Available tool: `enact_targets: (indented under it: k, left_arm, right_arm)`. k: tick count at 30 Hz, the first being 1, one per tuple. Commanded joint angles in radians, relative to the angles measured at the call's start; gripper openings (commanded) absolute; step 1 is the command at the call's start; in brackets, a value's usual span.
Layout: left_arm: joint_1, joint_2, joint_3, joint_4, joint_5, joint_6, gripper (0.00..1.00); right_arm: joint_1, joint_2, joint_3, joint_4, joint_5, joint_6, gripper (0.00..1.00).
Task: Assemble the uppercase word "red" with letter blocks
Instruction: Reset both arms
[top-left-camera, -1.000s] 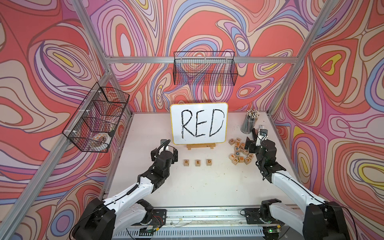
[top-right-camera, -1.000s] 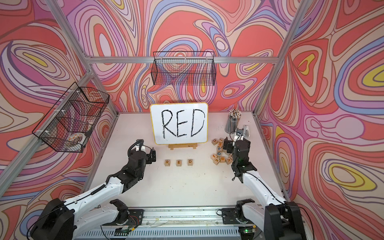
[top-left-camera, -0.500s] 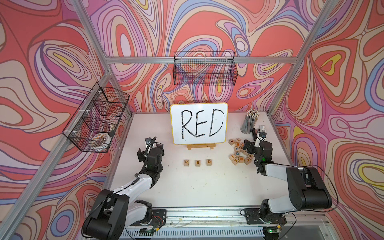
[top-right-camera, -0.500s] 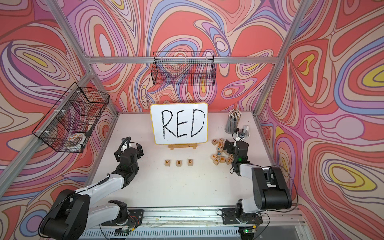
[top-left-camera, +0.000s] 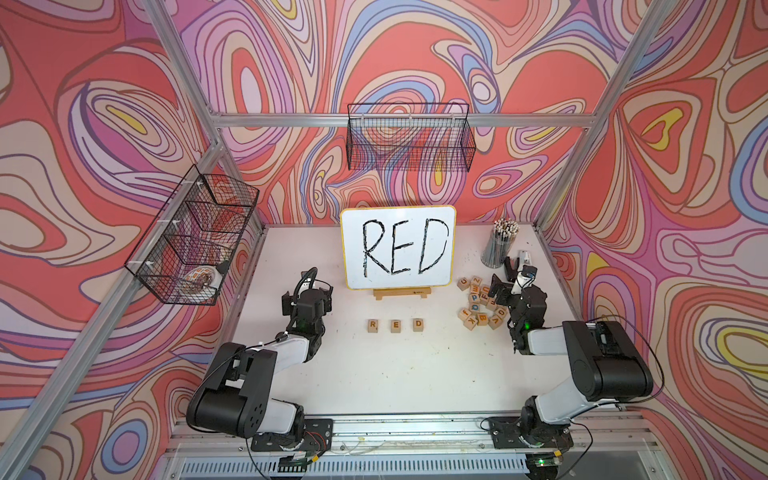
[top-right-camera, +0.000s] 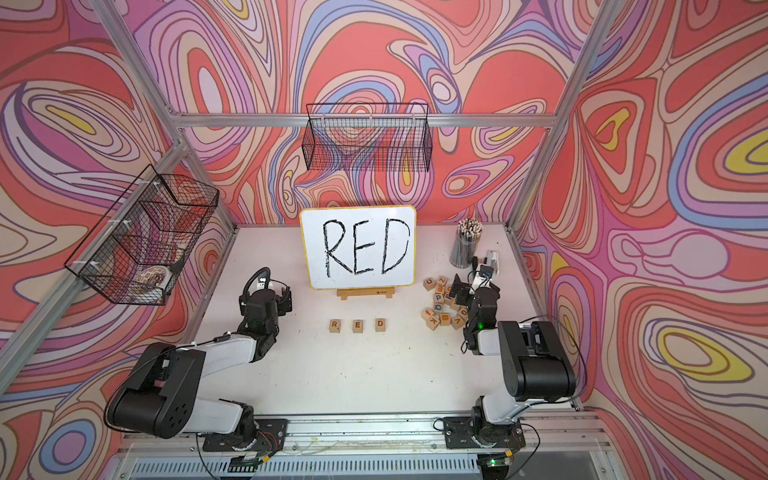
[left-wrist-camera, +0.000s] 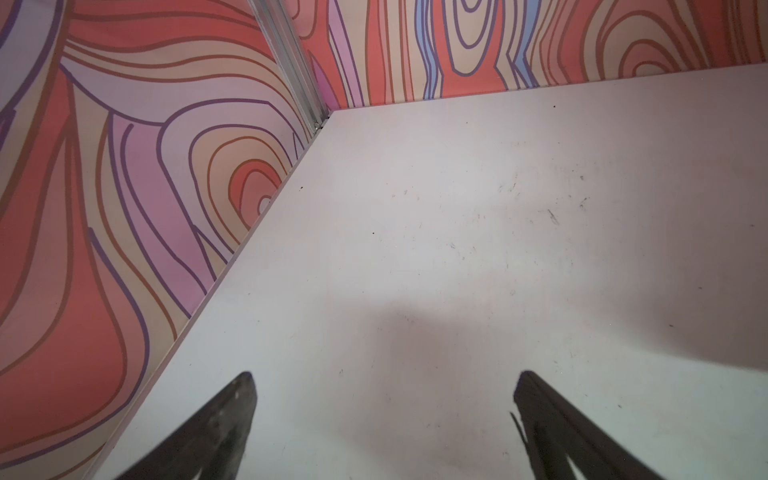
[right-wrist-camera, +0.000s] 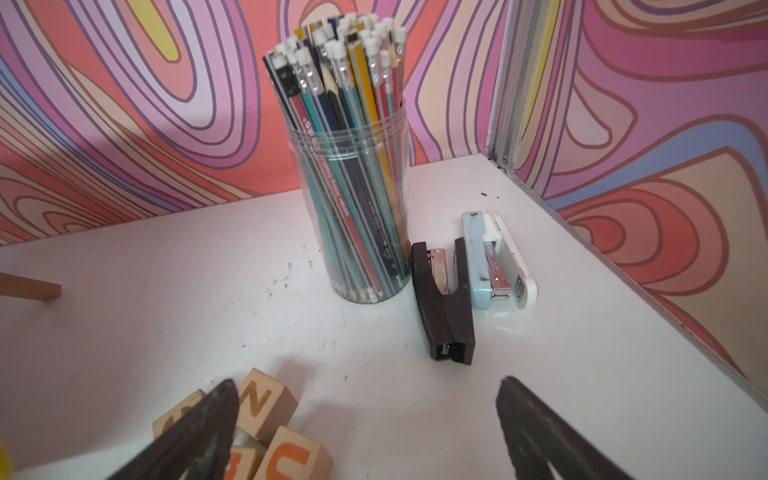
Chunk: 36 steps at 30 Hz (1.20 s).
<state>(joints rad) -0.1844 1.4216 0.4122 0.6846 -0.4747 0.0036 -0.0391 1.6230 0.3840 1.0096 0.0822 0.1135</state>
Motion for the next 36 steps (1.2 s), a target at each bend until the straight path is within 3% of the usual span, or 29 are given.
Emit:
enact_targets:
  k: [1, 3, 6, 9, 11, 13, 15, 20, 25, 29, 36]
  left_arm:
    - [0.032, 0.034, -0.025, 0.134, 0.09, 0.032, 1.0]
    - [0.062, 0.086, -0.061, 0.262, 0.114, 0.022, 1.0]
    - [0.089, 0.061, -0.05, 0.179, 0.173, -0.017, 1.0]
    - [0.095, 0.149, -0.079, 0.35, 0.209, 0.016, 1.0]
    - [0.1, 0.108, -0.048, 0.214, 0.248, 0.0, 1.0]
    - [0.105, 0.138, -0.057, 0.284, 0.256, 0.013, 1.0]
    - [0.107, 0.117, -0.042, 0.219, 0.239, -0.01, 1.0]
    - [0.123, 0.128, -0.042, 0.232, 0.259, -0.016, 1.0]
    - [0.123, 0.125, -0.046, 0.242, 0.224, -0.029, 1.0]
    - [0.123, 0.125, -0.046, 0.239, 0.223, -0.029, 1.0]
    - [0.124, 0.127, -0.046, 0.24, 0.223, -0.029, 1.0]
  right_arm:
    - [-0.005, 0.081, -0.028, 0.157, -0.022, -0.011, 0.98]
    - [-0.007, 0.065, -0.019, 0.112, -0.032, -0.016, 0.98]
    - [-0.005, 0.075, -0.017, 0.12, -0.045, -0.021, 0.98]
    - [-0.006, 0.077, -0.009, 0.113, -0.057, -0.027, 0.98]
    - [-0.006, 0.08, -0.005, 0.112, -0.069, -0.03, 0.98]
    - [-0.006, 0.082, -0.002, 0.11, -0.082, -0.035, 0.98]
    - [-0.006, 0.083, 0.004, 0.099, -0.102, -0.043, 0.98]
    - [-0.007, 0.084, 0.059, -0.003, -0.263, -0.112, 0.98]
    - [-0.008, 0.081, -0.001, 0.112, -0.109, -0.046, 0.98]
    - [-0.008, 0.075, -0.026, 0.153, -0.196, -0.087, 0.98]
    - [-0.007, 0.079, -0.055, 0.204, -0.059, -0.027, 0.98]
